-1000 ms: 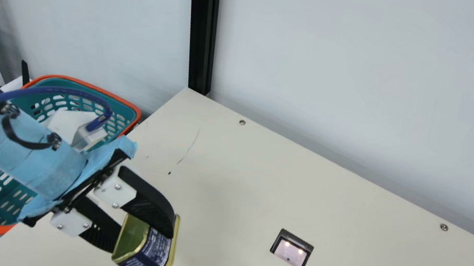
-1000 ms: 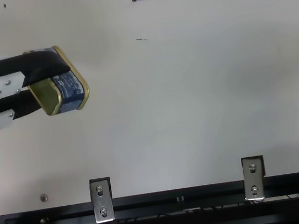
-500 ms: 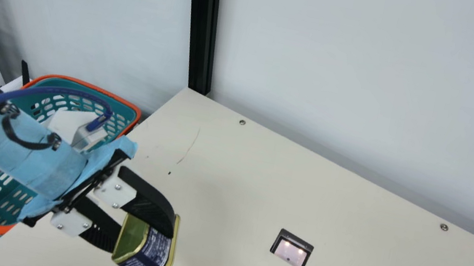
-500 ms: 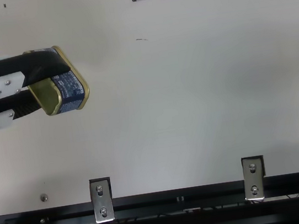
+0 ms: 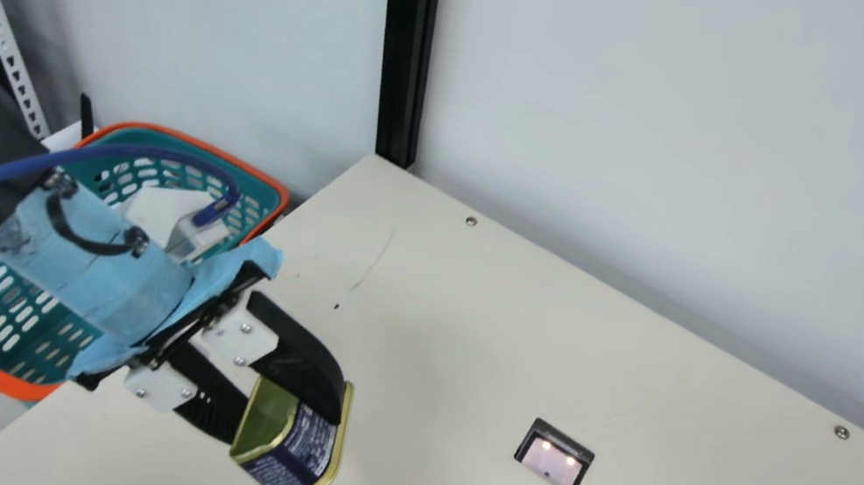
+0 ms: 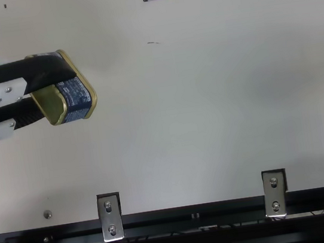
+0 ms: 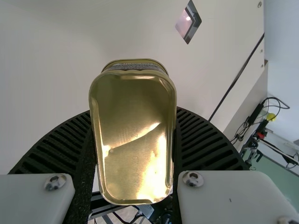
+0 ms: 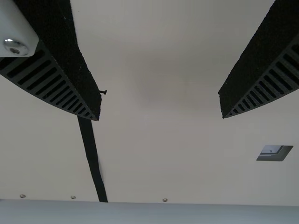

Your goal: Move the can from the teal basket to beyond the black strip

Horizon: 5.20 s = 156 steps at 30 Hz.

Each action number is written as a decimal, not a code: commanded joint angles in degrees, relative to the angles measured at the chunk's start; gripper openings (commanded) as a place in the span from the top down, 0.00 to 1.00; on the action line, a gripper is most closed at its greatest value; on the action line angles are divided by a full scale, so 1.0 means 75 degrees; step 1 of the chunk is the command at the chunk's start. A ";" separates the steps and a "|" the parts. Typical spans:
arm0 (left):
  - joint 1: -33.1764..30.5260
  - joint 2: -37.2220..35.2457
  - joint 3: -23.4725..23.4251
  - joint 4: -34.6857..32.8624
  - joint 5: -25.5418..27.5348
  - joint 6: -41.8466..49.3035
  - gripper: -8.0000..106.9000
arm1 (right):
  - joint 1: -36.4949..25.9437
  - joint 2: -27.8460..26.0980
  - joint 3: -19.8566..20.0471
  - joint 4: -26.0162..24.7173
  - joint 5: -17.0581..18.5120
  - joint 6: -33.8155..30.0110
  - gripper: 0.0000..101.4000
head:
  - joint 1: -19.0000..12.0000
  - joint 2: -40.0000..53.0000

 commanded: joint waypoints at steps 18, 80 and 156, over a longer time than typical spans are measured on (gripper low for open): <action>0.0000 0.0000 0.0000 0.0000 0.0000 0.0000 0.84 | 0.0000 0.0000 0.0000 0.0000 0.0000 0.0000 0.00 | 0.0604 -0.1444; -0.5525 -0.0157 -0.1715 0.5257 -0.2169 0.0156 0.84 | 0.0000 0.0000 0.0000 0.0000 0.0000 0.0000 0.00 | 0.0496 -0.3195; -0.6388 0.1165 -0.2416 0.4969 -0.1997 0.6059 0.15 | 0.0000 0.0000 0.0000 0.0000 0.0000 0.0000 0.00 | 0.0496 -0.3195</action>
